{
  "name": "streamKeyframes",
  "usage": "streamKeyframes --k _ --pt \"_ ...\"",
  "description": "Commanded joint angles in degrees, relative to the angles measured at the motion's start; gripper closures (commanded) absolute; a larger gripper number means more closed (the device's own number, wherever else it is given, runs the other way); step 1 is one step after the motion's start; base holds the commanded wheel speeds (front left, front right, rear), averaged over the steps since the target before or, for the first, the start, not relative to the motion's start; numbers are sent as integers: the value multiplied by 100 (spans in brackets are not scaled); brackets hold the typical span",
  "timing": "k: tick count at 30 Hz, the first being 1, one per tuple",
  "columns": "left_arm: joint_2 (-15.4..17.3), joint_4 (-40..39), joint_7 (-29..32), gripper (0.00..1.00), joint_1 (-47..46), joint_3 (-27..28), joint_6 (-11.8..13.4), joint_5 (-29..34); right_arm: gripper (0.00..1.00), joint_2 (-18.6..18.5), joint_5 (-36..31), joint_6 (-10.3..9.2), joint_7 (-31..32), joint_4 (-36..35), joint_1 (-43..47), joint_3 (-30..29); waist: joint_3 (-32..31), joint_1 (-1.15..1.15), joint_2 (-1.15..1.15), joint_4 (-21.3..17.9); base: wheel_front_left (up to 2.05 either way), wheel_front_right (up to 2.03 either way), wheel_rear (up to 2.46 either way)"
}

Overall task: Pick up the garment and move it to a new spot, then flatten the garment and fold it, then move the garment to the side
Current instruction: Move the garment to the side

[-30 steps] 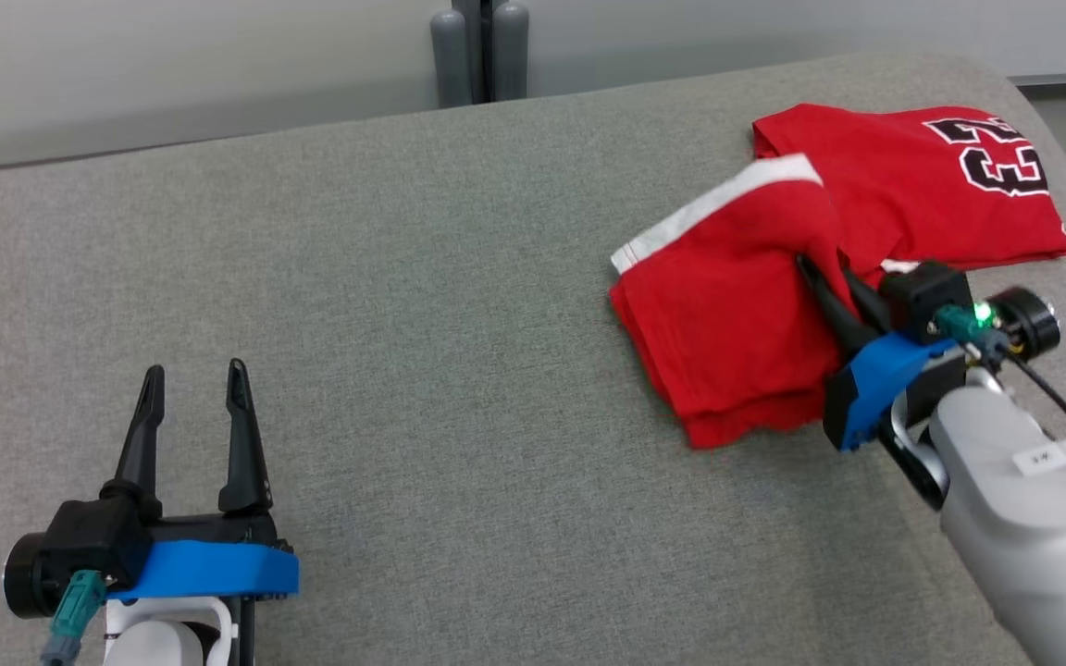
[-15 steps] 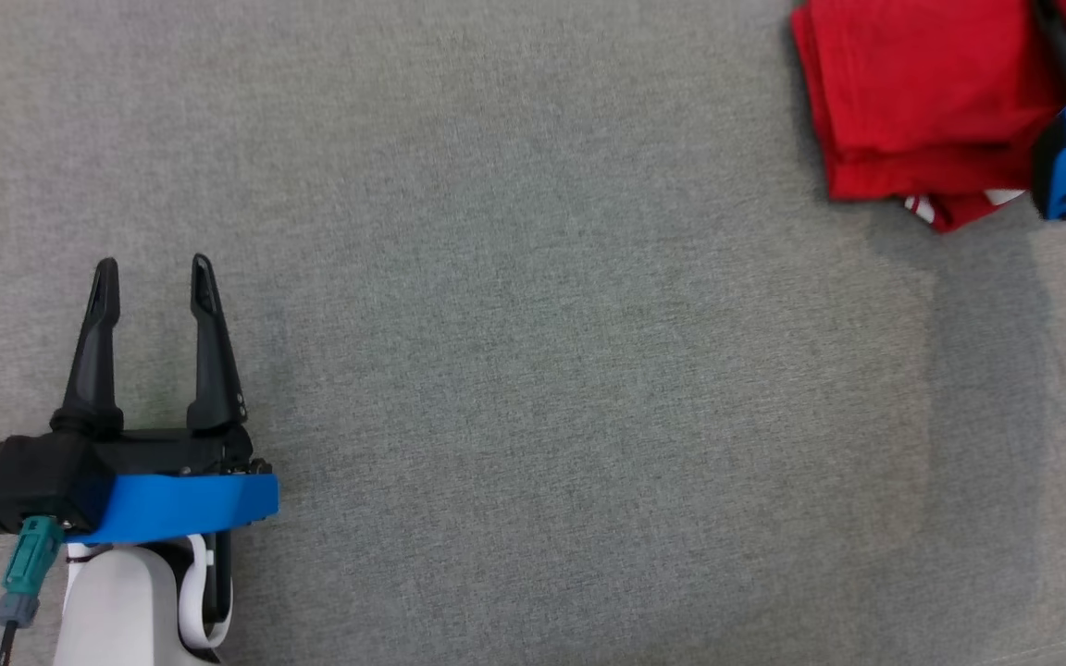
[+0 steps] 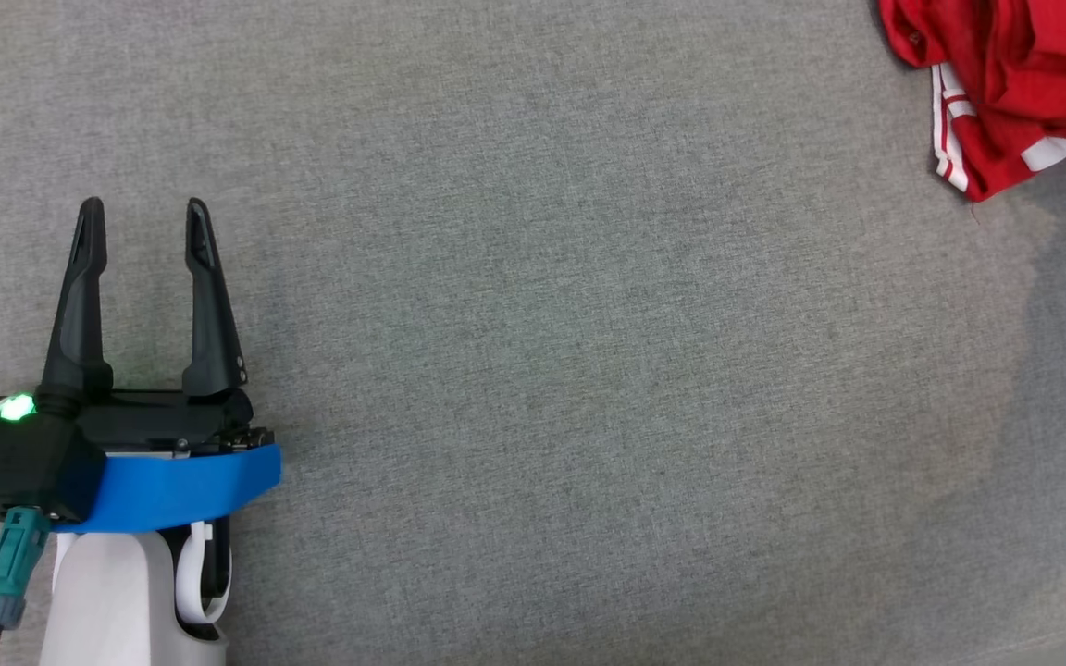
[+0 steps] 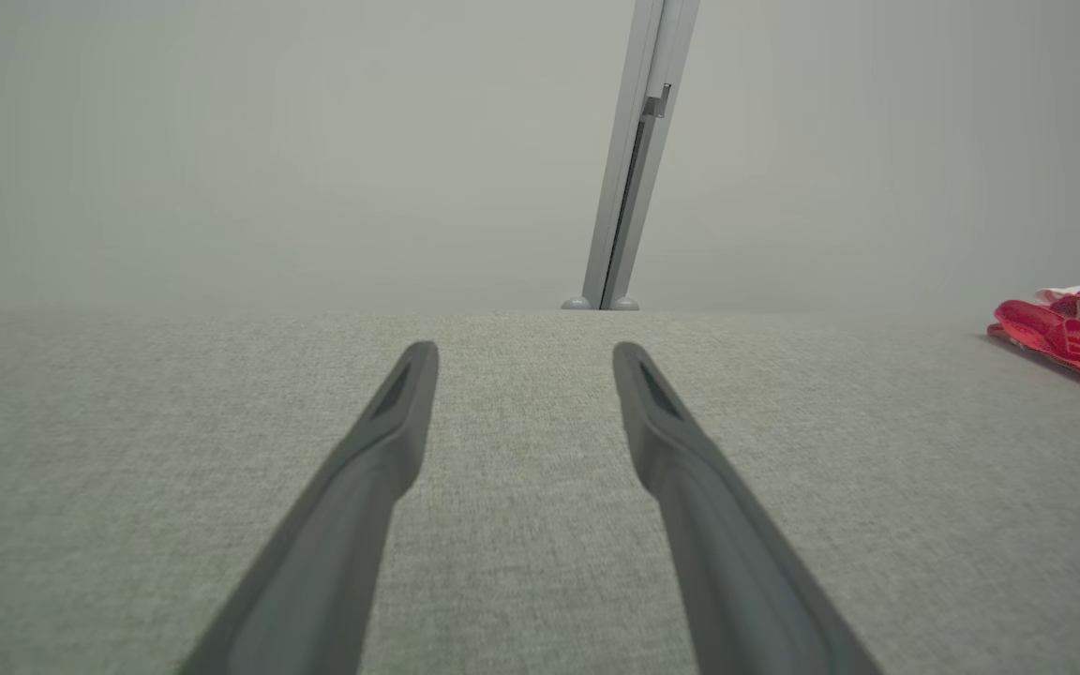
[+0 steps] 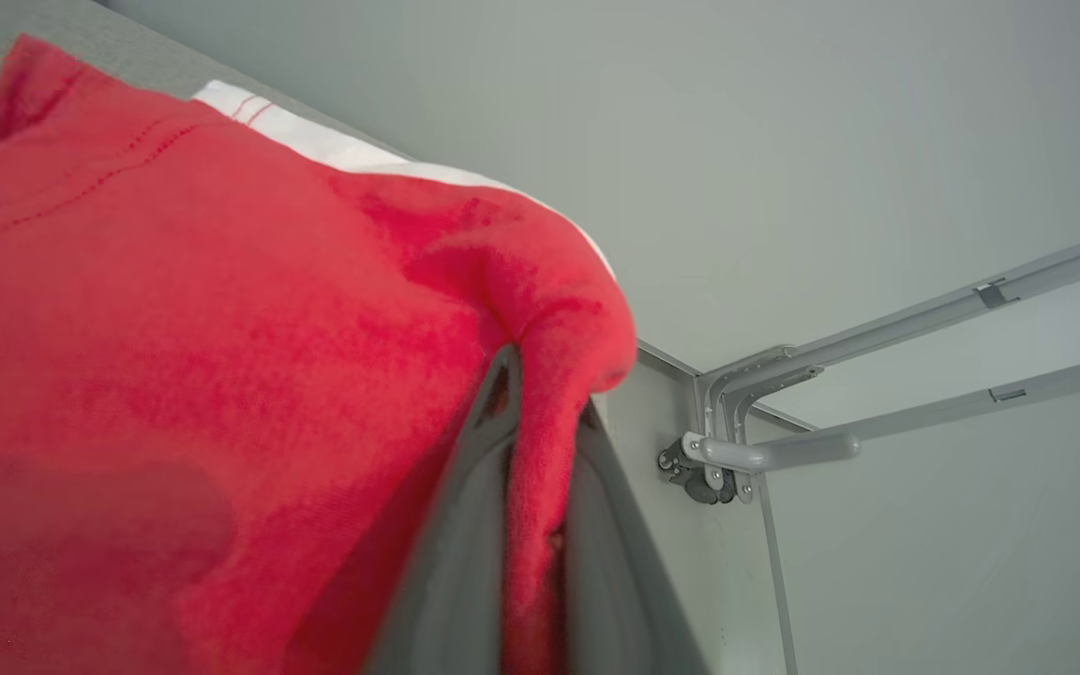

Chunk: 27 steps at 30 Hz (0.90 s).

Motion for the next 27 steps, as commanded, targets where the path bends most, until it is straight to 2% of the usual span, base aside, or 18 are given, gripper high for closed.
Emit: streamKeyframes --k 1,3,4,5,6,7,12,17,23,27 --pt "30 -32 -24 0 -75 9 -5 5 100 -32 27 -1 -20 37 -95 -6 13 1 0 -6 0 0 0" --pt "41 -44 -24 0 -89 13 -6 2 97 -30 58 -1 -48 71 -153 -42 42 1 0 -10 0 0 0" --pt "42 -46 -24 0 -98 17 -6 -2 92 -29 56 -1 -57 94 -173 -44 58 1 0 -10 0 0 0" --pt "43 -43 -24 0 -101 20 -6 -3 63 -27 36 -1 -57 114 -190 -35 69 1 0 -10 0 0 0" --pt "42 -38 -24 0 -100 23 -6 -6 52 -9 30 -1 -68 123 -201 -34 77 1 0 -9 0 0 0" --pt "44 -33 -24 0 -100 26 -6 -11 0 11 32 -1 -76 134 -216 -42 82 1 0 -8 0 0 0" --pt "38 49 -25 0 -56 41 -7 -46 0 35 -31 -1 -162 194 -278 -169 -64 1 0 21 0 0 0" --pt "4 166 -24 0 155 79 -7 -100 0 104 -159 -1 -206 130 -46 -427 -523 1 0 55 0 0 0" --pt "-31 330 -25 0 493 222 -7 -183 0 321 -236 -1 -207 -965 727 -973 -1237 1 0 68 0 0 0" --pt "-50 447 -23 0 812 324 0 -214 0 664 -333 -1 -207 -1738 1459 -1346 -1744 1 0 111 0 0 0"
